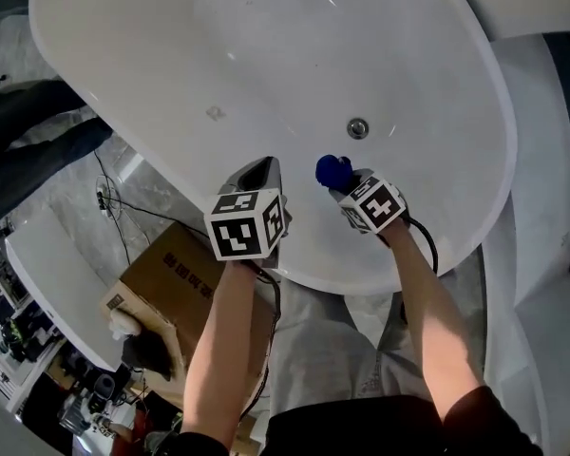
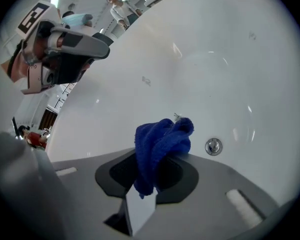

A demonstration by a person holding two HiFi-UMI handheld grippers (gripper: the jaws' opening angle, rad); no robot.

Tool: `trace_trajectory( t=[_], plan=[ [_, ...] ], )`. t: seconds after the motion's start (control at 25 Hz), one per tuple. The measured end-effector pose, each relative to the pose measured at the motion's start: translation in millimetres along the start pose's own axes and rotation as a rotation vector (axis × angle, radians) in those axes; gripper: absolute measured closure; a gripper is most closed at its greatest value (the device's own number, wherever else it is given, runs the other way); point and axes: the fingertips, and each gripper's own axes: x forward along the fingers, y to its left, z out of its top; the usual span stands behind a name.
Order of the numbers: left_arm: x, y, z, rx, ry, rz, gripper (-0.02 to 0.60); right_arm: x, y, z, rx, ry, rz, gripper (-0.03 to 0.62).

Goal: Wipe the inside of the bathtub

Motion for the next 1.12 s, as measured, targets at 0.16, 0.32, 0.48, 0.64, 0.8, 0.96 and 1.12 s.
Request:
trace_trajectory(
  t=[0.16, 0.32, 0.48, 0.64, 0.8, 0.96, 1.12],
  plan=[
    [20, -2, -11, -0.021, 0.023, 0.0, 0.577, 10, -22, -5, 0.058, -0.008, -0.01, 0.508],
    [44, -4, -19, -0.034, 0.029, -0.01, 0.577, 23, -49, -12, 0.093, 0.003, -0.038, 0.507],
    [70, -5, -32, -0.049, 0.046, -0.022, 0.577, 37, -67, -20, 0.14, 0.001, -0.051, 0.507],
    [96, -4, -40, -0.048, 0.062, -0.042, 0.577, 55, -88, -30, 0.103, 0.049, -0.075, 0.508],
    [120, -1, -50, -0.037, 0.08, -0.065, 0.577, 72, -107, -39, 0.068, 0.094, -0.098, 0.507],
    [142, -4, -54, -0.031, 0.096, -0.082, 0.577, 80, -128, -51, 0.087, 0.121, -0.131, 0.507],
    [155, -6, -56, -0.055, 0.099, -0.092, 0.577, 97, -133, -62, 0.051, 0.16, -0.118, 0.507]
  ],
)
